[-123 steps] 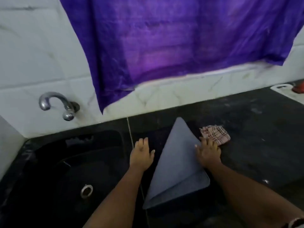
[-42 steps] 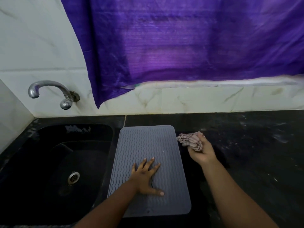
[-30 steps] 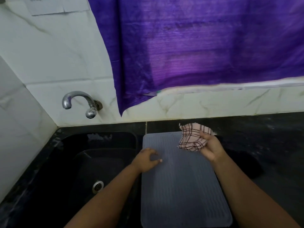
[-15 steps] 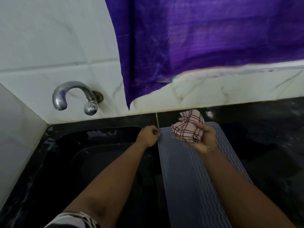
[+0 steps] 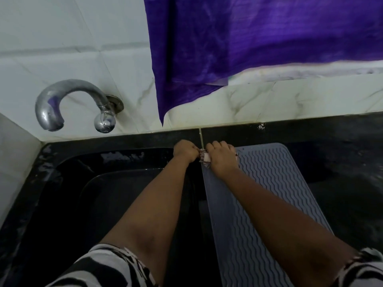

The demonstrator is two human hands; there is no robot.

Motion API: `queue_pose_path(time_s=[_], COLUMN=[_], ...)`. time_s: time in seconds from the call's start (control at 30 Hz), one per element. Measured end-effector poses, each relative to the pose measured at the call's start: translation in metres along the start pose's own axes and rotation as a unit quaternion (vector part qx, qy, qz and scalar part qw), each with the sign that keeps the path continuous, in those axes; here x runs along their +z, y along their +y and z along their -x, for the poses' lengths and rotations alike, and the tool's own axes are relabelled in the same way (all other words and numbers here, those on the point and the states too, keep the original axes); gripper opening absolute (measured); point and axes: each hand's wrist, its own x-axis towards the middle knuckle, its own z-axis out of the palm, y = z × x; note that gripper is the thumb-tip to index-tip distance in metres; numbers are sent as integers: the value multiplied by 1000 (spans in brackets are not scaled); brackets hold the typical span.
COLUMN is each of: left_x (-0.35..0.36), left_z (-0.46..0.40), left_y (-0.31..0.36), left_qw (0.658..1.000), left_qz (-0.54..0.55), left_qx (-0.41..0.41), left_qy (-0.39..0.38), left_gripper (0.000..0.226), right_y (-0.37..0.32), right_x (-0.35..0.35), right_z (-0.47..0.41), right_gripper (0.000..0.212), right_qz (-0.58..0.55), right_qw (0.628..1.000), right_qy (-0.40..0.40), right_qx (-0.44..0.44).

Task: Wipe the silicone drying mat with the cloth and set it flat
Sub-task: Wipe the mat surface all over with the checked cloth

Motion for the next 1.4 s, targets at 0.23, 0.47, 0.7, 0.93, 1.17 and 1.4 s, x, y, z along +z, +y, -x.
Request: queue_pose_path(time_s=[0.23,0.47,0.7,0.93,1.17,1.4], left_x=[2,-2,2,7,15,23], left_z=[-6,1,3,3,11,13], left_y=[13,19,14,15,20,20], left_qw=[998,998,995,996,995,994], left_qz=[-41,-29,25,46,-16,-31], left_qx=[-46,-62,-89,-73,-36,-21], left_qy=[-19,17,33,37,87,99], left_gripper=[30,25,26,65,41,30], right_y=[-5,-1,-13,-27,-13,-19], right_x=[6,-30,2,1,-31,10], right_z=[109,22,27,190,68,87], right_gripper=[37,34,40,42,35,53], right_qz=[-11,-149,23,-7,-153,28], right_qw=[998,988,1000,990,987,998], right_qy=[-44,16,-14,-117,-51,-51], right_qx=[-53,41,7,-82,8,18])
